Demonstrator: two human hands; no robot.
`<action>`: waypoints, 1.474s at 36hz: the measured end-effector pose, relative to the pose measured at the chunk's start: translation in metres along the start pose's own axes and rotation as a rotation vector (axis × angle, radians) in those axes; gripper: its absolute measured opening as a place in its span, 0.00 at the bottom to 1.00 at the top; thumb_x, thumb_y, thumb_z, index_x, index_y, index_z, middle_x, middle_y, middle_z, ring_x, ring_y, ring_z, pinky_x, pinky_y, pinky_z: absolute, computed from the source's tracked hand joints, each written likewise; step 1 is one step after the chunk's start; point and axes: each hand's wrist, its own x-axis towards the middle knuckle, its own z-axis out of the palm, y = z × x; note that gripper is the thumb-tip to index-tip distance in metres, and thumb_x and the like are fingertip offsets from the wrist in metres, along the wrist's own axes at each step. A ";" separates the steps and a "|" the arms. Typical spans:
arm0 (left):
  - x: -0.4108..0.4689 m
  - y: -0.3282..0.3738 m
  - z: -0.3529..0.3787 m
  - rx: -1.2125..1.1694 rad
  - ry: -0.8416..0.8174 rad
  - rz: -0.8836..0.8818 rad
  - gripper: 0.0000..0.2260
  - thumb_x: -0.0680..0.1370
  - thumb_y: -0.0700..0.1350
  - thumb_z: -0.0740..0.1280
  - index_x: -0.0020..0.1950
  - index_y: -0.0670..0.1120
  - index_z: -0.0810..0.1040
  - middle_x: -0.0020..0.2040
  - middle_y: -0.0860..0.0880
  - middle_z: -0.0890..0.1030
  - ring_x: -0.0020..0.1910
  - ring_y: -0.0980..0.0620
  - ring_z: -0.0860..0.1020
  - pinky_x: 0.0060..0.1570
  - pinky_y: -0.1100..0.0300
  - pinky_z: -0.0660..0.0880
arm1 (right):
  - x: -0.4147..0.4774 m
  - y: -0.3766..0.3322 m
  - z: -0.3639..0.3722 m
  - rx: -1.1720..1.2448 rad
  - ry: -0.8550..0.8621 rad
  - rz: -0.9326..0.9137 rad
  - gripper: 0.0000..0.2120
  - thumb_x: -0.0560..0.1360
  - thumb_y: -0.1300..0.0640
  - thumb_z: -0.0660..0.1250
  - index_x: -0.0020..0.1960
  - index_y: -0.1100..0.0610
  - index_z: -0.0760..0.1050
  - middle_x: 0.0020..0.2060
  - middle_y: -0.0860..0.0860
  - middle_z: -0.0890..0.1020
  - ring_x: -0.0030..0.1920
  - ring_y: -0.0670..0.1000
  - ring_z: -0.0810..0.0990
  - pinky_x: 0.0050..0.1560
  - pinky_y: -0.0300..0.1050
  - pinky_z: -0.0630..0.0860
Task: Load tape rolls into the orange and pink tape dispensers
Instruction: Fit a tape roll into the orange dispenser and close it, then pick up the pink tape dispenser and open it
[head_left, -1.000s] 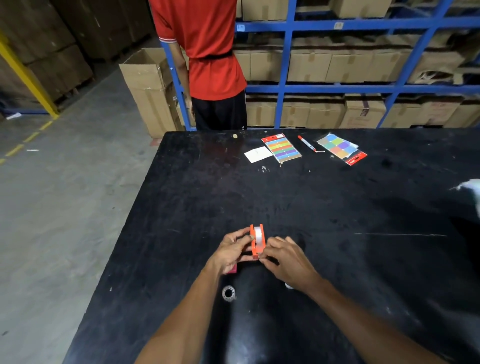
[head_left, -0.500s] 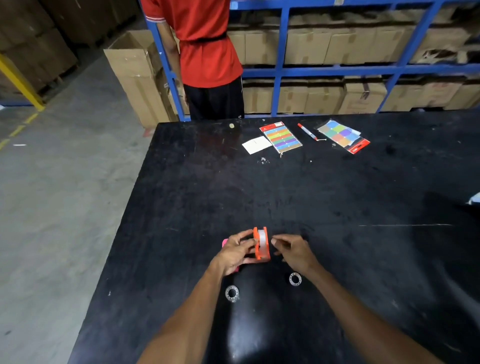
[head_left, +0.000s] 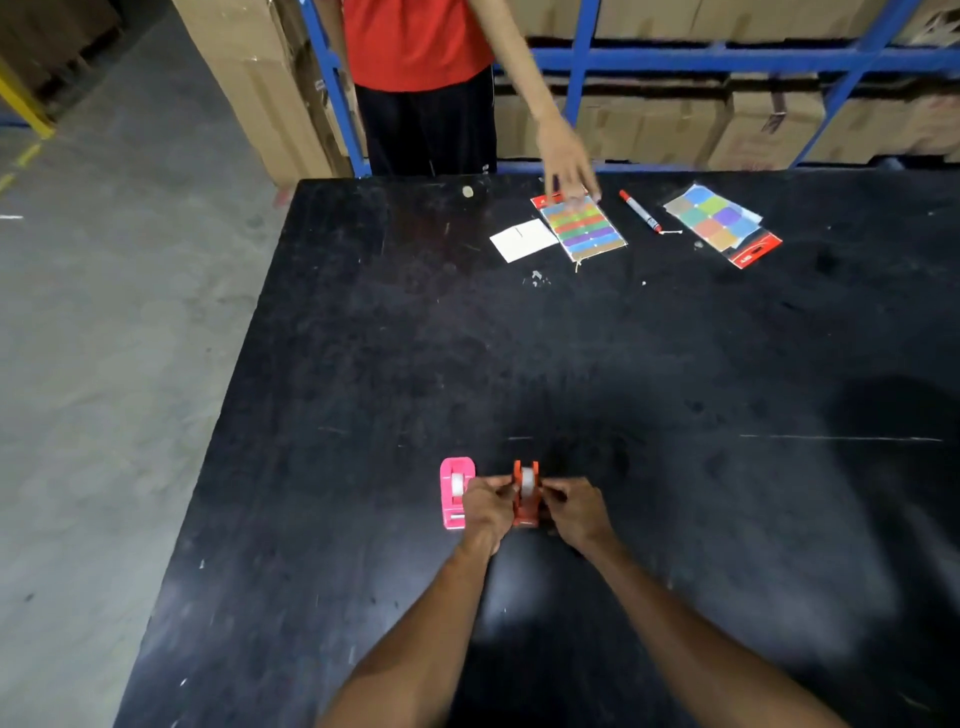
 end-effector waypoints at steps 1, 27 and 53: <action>0.003 0.000 0.002 -0.014 0.016 -0.009 0.09 0.78 0.29 0.62 0.45 0.36 0.82 0.26 0.57 0.82 0.23 0.65 0.78 0.28 0.71 0.76 | 0.002 0.002 0.001 -0.006 -0.003 0.001 0.11 0.75 0.47 0.65 0.51 0.46 0.84 0.39 0.50 0.88 0.37 0.47 0.86 0.36 0.56 0.84; 0.002 0.019 -0.058 0.305 0.263 0.395 0.10 0.78 0.39 0.62 0.45 0.50 0.82 0.39 0.46 0.86 0.38 0.50 0.83 0.45 0.59 0.80 | -0.011 -0.049 -0.009 -0.328 0.261 -0.246 0.07 0.79 0.55 0.63 0.49 0.52 0.81 0.47 0.53 0.84 0.45 0.59 0.84 0.42 0.52 0.80; 0.055 -0.017 -0.135 0.926 -0.251 0.493 0.51 0.61 0.52 0.81 0.78 0.47 0.59 0.72 0.48 0.70 0.72 0.48 0.67 0.74 0.53 0.60 | 0.013 -0.108 0.077 -0.711 -0.170 -0.239 0.12 0.76 0.57 0.64 0.60 0.56 0.76 0.60 0.54 0.73 0.53 0.58 0.82 0.55 0.51 0.74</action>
